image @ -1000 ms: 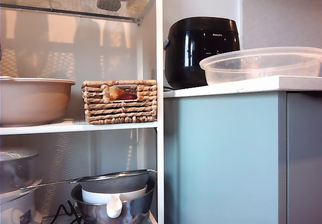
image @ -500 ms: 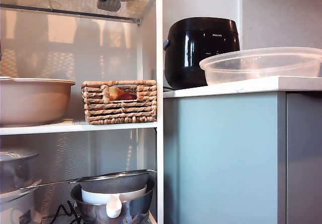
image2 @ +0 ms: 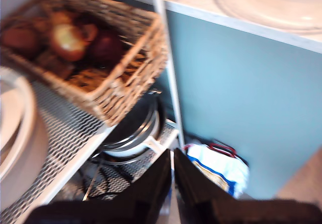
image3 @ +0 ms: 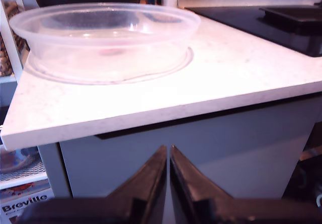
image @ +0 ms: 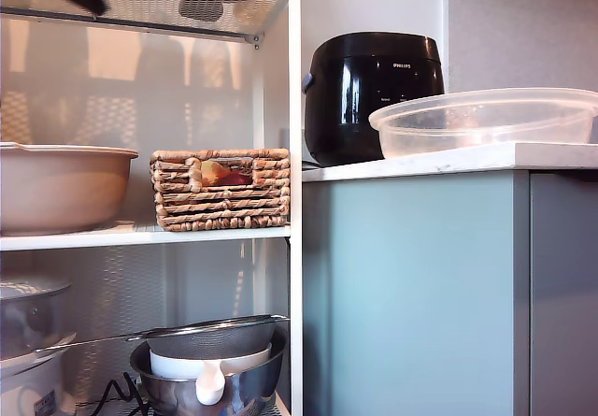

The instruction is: Pick up the plastic microwave lid from the shelf, then place it on the counter next to you

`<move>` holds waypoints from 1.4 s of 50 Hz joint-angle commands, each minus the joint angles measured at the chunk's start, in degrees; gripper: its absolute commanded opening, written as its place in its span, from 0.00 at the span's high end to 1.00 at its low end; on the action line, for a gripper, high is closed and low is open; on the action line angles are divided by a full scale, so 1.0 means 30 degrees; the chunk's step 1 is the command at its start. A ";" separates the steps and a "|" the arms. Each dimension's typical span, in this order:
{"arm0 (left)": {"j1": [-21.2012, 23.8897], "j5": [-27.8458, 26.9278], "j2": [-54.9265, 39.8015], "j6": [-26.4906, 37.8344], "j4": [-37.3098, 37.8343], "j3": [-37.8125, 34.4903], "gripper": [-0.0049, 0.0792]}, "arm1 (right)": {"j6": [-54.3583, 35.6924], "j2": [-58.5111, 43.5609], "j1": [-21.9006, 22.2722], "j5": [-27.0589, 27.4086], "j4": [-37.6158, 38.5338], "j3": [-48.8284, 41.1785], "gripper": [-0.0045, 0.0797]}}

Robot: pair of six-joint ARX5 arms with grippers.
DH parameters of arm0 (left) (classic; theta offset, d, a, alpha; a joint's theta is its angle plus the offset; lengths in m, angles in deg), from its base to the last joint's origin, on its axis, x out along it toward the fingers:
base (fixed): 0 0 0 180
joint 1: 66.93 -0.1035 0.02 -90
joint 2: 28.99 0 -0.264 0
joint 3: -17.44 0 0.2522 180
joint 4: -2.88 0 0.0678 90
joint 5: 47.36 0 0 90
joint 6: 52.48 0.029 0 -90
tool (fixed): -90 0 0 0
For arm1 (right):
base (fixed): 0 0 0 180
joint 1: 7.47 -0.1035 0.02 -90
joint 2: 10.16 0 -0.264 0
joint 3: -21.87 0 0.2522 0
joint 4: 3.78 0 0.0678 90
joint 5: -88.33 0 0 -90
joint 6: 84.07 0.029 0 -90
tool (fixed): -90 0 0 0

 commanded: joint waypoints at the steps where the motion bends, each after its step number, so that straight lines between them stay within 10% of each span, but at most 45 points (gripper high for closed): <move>1: -0.0277 0.0401 0.0452 -0.0248 -0.1027 -0.1246 0.97 | -0.0022 0.0102 0.0029 -0.0058 0.0087 0.0160 0.96; 42: -0.5442 -0.6266 0.6339 -0.1100 -0.9136 -1.1919 0.97 | -0.0036 0.0102 0.0029 -0.0051 -0.5406 0.0153 0.96; 70: -0.5450 -0.3016 1.6378 -0.3883 -0.5952 -1.5446 0.97 | -0.0036 0.0102 0.0029 -0.0051 -0.5406 0.0153 0.96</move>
